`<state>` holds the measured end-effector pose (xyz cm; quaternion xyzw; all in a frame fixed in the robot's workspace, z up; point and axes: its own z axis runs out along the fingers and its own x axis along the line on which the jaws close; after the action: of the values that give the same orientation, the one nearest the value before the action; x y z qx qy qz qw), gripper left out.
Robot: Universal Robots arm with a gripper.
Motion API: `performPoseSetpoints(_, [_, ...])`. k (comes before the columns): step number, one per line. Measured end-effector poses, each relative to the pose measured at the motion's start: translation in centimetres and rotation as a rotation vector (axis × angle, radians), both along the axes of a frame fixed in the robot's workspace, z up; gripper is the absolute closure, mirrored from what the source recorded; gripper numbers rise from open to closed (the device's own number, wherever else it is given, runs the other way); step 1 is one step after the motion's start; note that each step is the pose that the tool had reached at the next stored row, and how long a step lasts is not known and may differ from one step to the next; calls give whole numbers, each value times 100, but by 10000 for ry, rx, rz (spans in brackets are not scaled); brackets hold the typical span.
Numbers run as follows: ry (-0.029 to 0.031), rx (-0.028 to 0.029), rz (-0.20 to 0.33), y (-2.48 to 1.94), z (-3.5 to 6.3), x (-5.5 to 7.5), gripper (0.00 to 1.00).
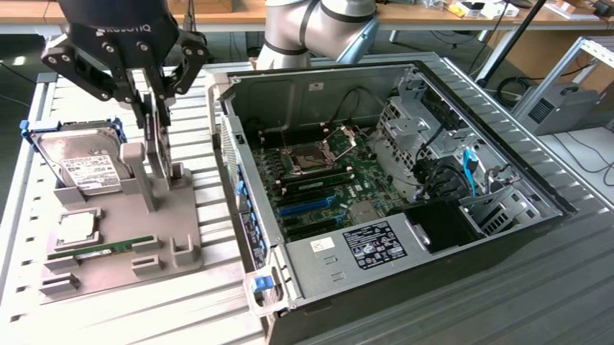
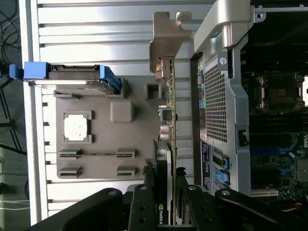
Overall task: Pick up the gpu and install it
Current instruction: 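Pick up the gpu and move the gpu toward the slot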
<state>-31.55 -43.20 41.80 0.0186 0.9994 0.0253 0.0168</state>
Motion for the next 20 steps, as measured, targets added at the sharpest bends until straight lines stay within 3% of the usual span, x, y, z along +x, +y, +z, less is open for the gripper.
performPoseSetpoints(7, [0, 1, 0, 0, 243, -1, 73])
performPoseSetpoints(15, [2, -1, 1, 0, 254, 5, 73])
performPoseSetpoints(20, [1, 0, 1, 0, 254, 87, 73])
